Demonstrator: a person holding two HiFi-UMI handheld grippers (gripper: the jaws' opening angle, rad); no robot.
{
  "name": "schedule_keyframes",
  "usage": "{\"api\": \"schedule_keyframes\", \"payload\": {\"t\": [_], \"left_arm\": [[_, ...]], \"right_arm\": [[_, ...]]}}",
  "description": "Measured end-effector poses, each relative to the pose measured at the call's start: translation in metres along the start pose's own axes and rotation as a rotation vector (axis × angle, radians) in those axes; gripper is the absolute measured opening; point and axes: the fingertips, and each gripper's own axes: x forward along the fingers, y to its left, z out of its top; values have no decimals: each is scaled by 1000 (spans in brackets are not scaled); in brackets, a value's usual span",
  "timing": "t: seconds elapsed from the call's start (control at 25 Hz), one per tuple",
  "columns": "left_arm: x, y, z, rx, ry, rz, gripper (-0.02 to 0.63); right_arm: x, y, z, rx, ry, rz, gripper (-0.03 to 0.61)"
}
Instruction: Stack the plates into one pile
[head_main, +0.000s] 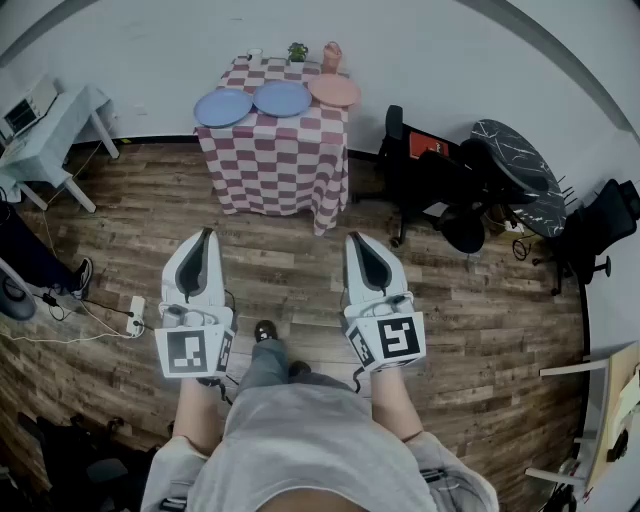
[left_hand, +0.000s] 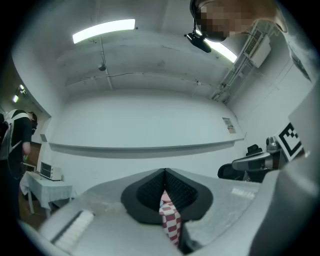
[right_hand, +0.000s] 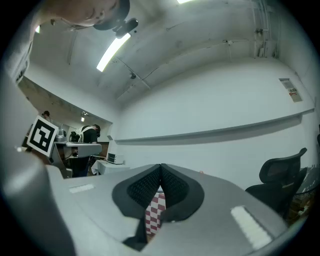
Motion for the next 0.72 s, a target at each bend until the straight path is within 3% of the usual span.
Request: {"api": "schedule_keyframes", "payload": {"t": [0.72], "left_arm": [[0, 10, -9, -11, 22, 7, 6]], "right_arm": [[5, 8, -7, 12, 7, 6, 2]]}}
